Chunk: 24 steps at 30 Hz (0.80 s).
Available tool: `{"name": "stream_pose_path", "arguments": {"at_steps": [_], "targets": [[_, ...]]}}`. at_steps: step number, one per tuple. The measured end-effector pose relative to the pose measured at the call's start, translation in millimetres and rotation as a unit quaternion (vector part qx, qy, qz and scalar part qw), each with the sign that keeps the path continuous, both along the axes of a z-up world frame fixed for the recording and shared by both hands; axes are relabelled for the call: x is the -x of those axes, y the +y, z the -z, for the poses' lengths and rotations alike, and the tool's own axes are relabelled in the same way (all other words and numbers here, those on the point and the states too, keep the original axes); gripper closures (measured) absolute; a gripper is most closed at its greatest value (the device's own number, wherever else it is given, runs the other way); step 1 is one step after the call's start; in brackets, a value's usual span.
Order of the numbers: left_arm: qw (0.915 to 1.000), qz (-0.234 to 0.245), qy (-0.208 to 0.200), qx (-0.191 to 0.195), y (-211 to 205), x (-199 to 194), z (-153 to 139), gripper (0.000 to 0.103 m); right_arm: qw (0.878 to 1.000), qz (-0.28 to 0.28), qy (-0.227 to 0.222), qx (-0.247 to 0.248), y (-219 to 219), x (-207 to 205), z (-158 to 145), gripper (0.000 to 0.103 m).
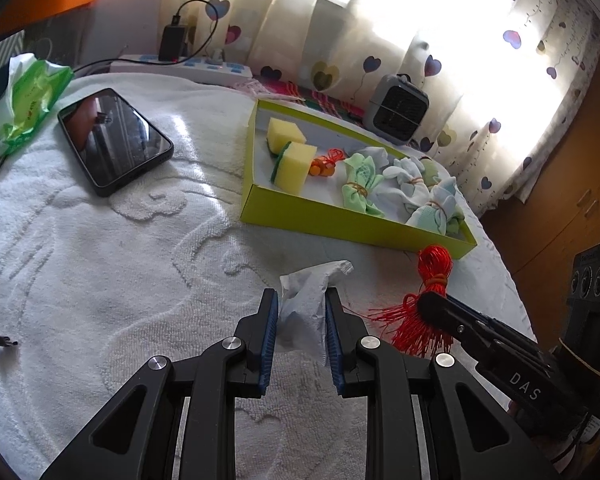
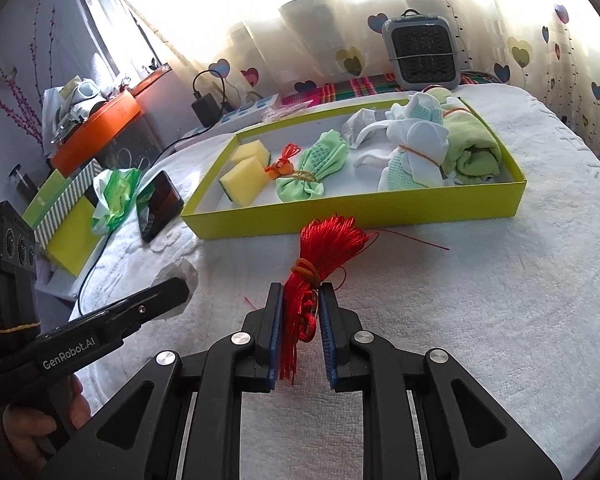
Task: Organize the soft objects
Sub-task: 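Lift the red string with the right tool and carry it toward the box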
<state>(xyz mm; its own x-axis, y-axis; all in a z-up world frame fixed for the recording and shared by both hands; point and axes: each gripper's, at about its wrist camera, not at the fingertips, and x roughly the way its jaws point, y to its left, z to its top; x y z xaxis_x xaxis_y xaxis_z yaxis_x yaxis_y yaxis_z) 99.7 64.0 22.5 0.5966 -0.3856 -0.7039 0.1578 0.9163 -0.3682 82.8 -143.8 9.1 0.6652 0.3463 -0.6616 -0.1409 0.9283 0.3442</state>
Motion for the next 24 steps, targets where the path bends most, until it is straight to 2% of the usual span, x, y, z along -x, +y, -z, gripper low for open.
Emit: {"name": "stream_pose_path", "arguments": {"at_steps": [24], "targets": [[0.9990,0.017,-0.034,-0.023,-19,10,-28,0.083,1.000,0.010,-0.029,0.006,-20,9,-21,0.085]]}}
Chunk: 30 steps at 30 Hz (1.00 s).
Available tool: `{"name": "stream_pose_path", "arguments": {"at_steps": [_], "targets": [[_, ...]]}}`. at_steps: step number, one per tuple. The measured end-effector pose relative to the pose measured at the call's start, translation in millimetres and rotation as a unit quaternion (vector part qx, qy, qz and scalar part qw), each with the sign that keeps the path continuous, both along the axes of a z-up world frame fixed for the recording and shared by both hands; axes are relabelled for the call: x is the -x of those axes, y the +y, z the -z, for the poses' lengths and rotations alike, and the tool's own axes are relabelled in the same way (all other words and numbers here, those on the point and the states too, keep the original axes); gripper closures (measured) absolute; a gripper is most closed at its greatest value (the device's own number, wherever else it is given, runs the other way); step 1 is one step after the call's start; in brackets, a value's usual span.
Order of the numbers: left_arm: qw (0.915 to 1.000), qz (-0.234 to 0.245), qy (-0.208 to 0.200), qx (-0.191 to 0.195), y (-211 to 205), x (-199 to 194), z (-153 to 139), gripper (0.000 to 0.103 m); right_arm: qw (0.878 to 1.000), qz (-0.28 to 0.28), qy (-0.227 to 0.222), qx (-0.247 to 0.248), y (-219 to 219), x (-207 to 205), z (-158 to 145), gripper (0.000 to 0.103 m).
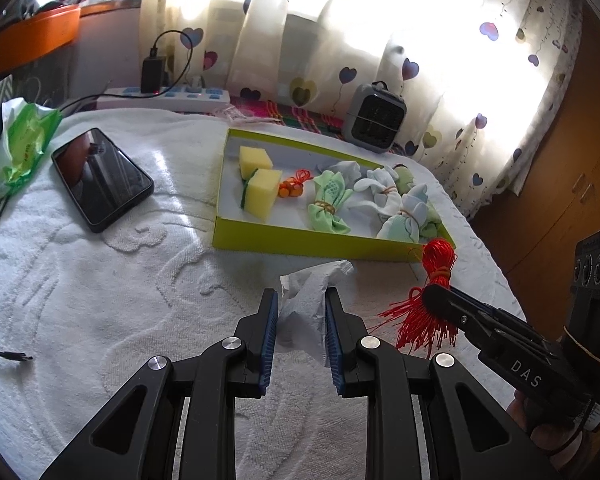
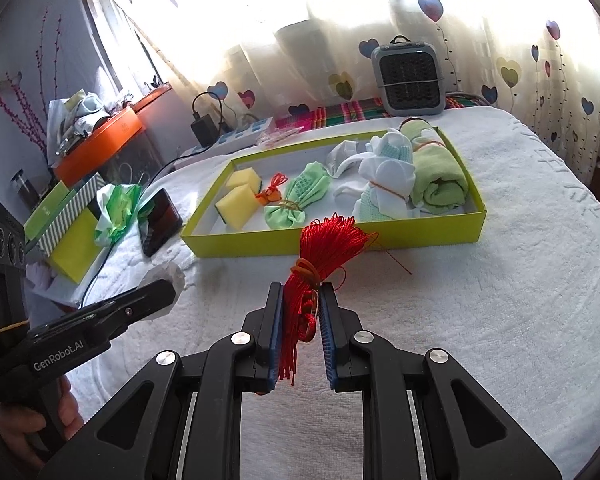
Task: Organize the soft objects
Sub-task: 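Lift the red string with the right tool and carry it toward the box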
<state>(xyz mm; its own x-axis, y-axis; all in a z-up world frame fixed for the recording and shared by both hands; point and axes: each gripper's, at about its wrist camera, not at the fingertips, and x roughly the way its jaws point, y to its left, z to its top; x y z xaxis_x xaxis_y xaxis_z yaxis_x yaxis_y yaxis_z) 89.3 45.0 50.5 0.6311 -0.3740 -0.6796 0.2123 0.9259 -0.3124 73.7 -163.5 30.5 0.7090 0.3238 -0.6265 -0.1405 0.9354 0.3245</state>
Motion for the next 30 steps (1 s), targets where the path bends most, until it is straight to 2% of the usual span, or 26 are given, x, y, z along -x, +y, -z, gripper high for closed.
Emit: {"name": "stream_pose_path", "arguments": {"at_steps": [14,30], "targets": [[0.9996,0.010,-0.024,-0.010,-12,-13,-20,0.083,1.000,-0.004,-0.030,0.004,-9,-9,-20,0.085],[0.9993,0.014,-0.030,-0.017,-18,-48,-27,0.083,0.998,-0.017,-0.045,0.036,-15,-46,-39,0.085]]}}
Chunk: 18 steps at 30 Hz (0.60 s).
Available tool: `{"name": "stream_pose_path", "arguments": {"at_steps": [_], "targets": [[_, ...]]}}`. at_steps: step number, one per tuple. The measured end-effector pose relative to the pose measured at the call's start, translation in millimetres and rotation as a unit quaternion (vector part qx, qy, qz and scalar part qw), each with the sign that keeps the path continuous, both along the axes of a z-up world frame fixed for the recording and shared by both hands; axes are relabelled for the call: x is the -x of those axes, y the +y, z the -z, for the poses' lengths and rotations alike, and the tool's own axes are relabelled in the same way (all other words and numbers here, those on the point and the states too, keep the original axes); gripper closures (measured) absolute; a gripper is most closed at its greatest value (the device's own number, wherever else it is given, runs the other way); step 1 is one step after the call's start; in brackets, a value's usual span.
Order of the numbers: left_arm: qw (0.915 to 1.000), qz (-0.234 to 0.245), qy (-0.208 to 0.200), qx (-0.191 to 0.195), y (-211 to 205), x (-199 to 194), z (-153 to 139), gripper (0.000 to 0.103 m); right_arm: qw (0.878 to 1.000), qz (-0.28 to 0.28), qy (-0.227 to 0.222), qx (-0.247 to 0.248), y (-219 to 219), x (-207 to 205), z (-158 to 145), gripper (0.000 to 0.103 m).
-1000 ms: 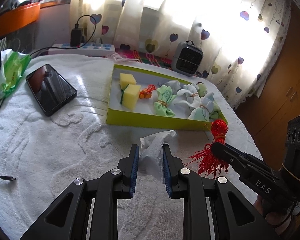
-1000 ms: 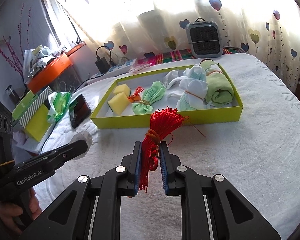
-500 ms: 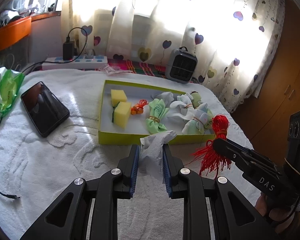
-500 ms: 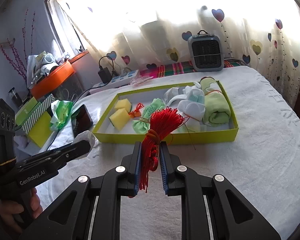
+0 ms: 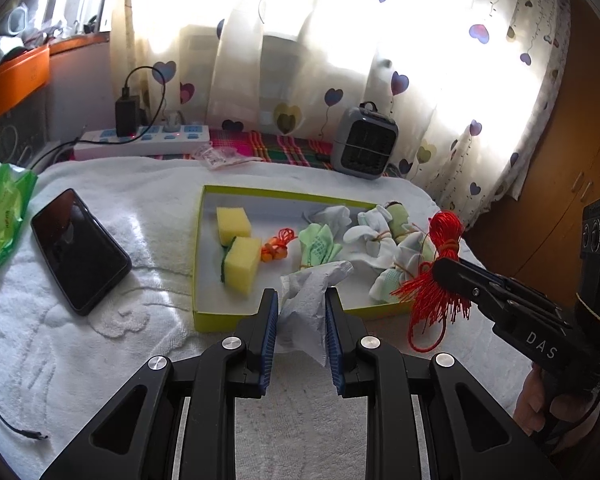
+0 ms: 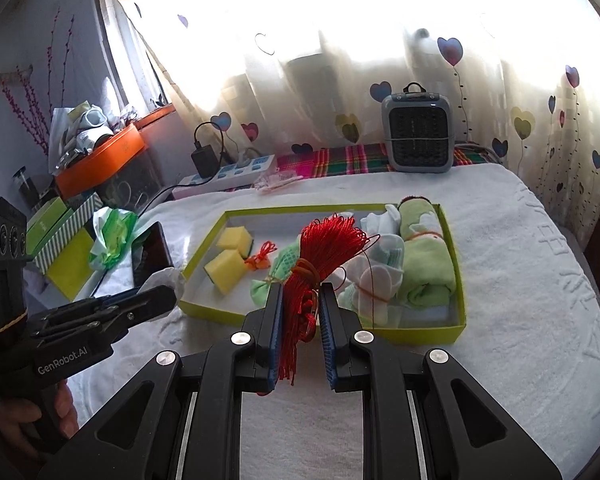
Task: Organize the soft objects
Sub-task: 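Lift the red string with the right tool and carry it toward the box, then lower the red string into the box beside the green bundle with the right tool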
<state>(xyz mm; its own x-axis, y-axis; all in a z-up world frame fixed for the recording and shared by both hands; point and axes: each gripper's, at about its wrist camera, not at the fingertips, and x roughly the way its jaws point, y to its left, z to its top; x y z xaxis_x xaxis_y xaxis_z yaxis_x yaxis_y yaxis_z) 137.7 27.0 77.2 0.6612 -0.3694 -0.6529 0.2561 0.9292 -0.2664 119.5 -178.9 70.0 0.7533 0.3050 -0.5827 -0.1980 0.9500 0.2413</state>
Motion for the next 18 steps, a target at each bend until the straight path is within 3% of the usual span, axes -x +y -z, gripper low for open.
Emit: {"name": "stream_pose_path", "arguments": {"at_steps": [8,18], "targets": [[1.0000,0.001,0.009,0.000,-5,-18,6,0.083,1.000,-0.006,-0.006,0.023,2,-29,-7,0.085],[0.9994,0.023,0.023,-0.008,-24,-41,17,0.083,0.998,-0.044,0.018,0.037,12,-70,4,0.085]]}}
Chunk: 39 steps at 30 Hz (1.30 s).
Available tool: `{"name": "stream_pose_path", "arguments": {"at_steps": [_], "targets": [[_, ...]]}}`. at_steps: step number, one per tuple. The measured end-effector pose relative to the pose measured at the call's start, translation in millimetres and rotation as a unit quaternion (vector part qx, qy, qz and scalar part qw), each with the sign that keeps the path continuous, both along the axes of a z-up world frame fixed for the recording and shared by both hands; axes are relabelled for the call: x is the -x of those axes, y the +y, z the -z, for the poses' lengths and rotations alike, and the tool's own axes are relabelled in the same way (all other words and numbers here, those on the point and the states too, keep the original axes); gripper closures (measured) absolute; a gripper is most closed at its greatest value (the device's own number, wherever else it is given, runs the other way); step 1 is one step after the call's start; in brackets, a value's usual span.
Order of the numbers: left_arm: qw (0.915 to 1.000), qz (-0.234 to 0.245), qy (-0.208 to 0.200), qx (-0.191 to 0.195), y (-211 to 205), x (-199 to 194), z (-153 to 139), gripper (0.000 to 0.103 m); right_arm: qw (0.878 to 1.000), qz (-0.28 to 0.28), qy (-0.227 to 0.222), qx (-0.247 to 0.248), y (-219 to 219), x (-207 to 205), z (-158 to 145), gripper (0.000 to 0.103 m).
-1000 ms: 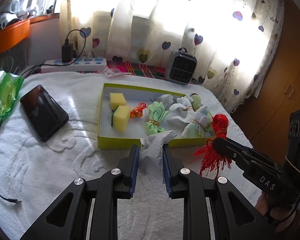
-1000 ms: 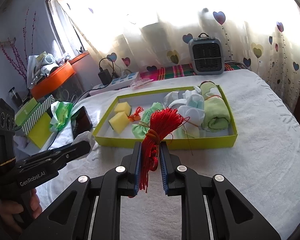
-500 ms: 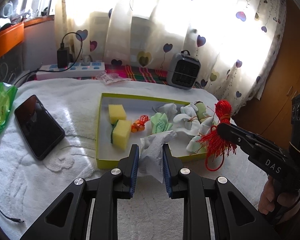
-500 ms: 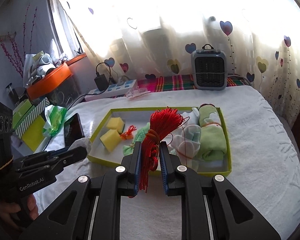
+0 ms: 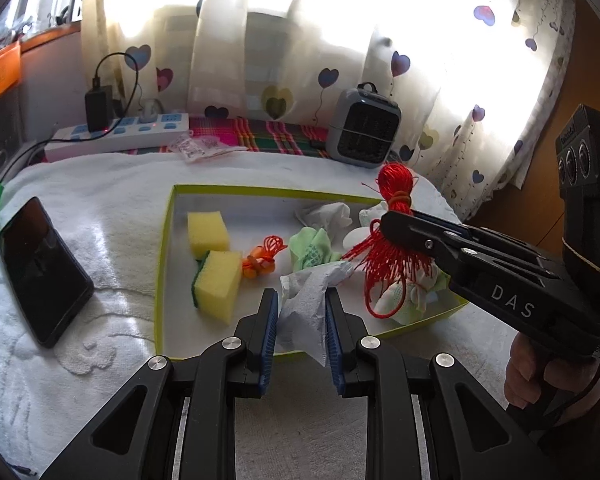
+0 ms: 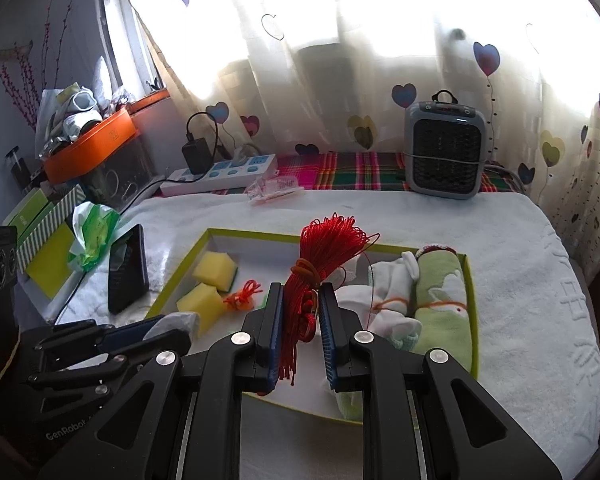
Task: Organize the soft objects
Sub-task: 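Lower the red string into the box beside the green bundle with the right tool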
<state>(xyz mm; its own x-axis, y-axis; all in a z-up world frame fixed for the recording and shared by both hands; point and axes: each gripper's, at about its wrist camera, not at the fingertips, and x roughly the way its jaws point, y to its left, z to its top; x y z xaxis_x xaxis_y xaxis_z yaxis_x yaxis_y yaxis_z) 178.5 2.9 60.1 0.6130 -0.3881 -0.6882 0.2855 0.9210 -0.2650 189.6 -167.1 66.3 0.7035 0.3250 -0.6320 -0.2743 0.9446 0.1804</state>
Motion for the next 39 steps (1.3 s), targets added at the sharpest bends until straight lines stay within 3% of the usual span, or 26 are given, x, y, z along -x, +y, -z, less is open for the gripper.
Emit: {"name": "stream_pose_path", "arguments": {"at_steps": [12,21,39], "targets": [[0.9995,-0.003,0.014,-0.027,-10,-19,18,0.083,0.999,-0.027,0.029,0.029,4,-31,15,0.085],[0.9986,-0.006,0.023,-0.048,-16,-25,30,0.083,0.994,-0.025,0.018,0.108,18,-37,32,0.085],[0.9984,-0.010,0.032,-0.045,-18,-30,35,0.075,0.996,-0.031,0.018,0.078,17,-44,38,0.083]]}}
